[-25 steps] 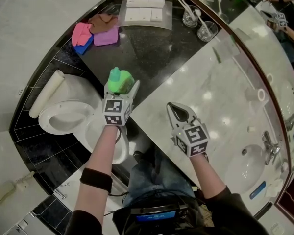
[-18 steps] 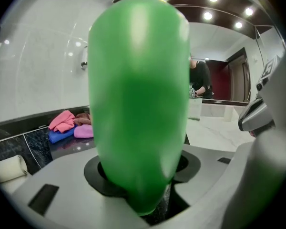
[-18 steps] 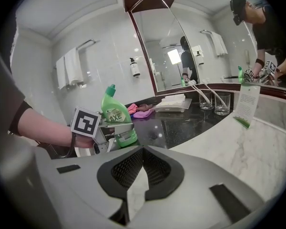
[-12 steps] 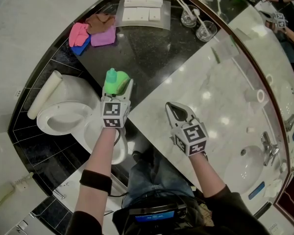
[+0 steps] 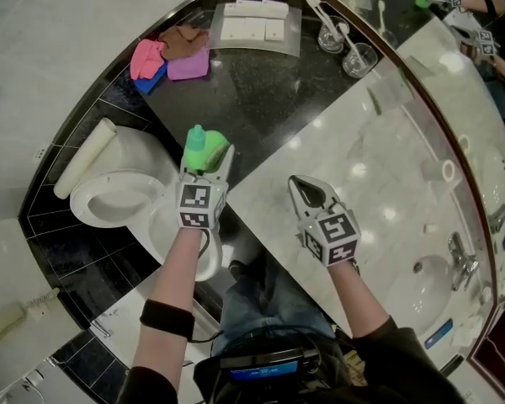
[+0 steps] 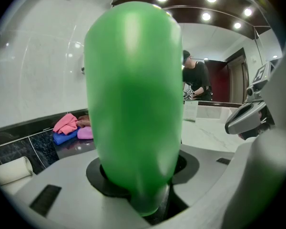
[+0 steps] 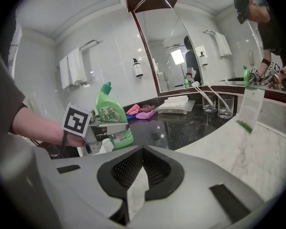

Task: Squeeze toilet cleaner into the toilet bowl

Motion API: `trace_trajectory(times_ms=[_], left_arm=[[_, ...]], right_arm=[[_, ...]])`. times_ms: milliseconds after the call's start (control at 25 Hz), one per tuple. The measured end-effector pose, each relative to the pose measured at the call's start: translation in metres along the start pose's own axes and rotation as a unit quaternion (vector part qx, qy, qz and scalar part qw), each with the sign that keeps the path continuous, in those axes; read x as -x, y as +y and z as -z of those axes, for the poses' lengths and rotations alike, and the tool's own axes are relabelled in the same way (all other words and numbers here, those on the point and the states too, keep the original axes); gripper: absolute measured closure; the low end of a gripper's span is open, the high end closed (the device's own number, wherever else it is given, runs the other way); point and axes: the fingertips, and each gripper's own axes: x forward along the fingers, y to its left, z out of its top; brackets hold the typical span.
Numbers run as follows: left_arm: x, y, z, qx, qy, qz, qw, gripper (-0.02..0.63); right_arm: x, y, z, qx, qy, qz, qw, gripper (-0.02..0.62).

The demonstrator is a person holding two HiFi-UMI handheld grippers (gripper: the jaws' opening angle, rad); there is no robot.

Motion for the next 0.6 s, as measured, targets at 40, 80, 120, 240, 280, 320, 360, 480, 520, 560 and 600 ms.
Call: trace_trajectory(times_ms=[40,80,120,240,280,320,360,480,520,560,600], left_arm=[[0.004,-0.002,-0.003,-0.001,0.0,0.002,1.0,0.4],[0.009,-0.003,-0.005,-0.002,-0.001,0.003,1.0,0.4],[0.013,-0.005,-0.006,-0.003,-0.003,0.005,1.0,0.4],[0.03,-0.011,-0.013,-0.008,-0.004,0.013,0.9999,0.4],[0.036,-0.013,-0.015,-0.011,-0.004,0.014,0.9998,0.4],[0.043,-0.016,-0.017,-0.013,-0.003,0.016,0.9998,0.4],[0.05,-0.019,-0.019,-0.014,-0.003,0.018,0.9997,0.4],[0.073,-0.026,-0.023,-0.013,-0.003,0.016,0.9998,0.402],[0.082,-0.027,-0.023,-0.012,-0.002,0.011,0.9999,0.4],[0.091,-0.027,-0.023,-0.011,-0.001,0.007,0.9999,0.402],[0.1,-0.029,-0.024,-0.008,-0.001,0.003,1.0,0.401]], right_arm=[[0.001,0.001,-0.001,0.001,0.0,-0.001,1.0,0.583],[0.001,0.002,-0.003,0.002,-0.001,-0.003,1.0,0.583],[0.002,0.004,-0.005,0.004,-0.001,-0.005,1.0,0.583],[0.003,0.011,-0.011,0.01,-0.002,-0.014,1.0,0.583],[0.004,0.014,-0.013,0.012,-0.002,-0.018,1.0,0.583],[0.004,0.017,-0.015,0.014,-0.003,-0.022,1.0,0.583],[0.005,0.02,-0.017,0.015,-0.003,-0.025,1.0,0.583],[0.008,0.03,-0.023,0.021,-0.004,-0.039,0.999,0.583],[0.01,0.035,-0.026,0.023,-0.005,-0.046,0.999,0.583],[0.011,0.041,-0.03,0.026,-0.006,-0.053,0.998,0.583],[0.012,0.046,-0.032,0.028,-0.006,-0.059,0.998,0.583]])
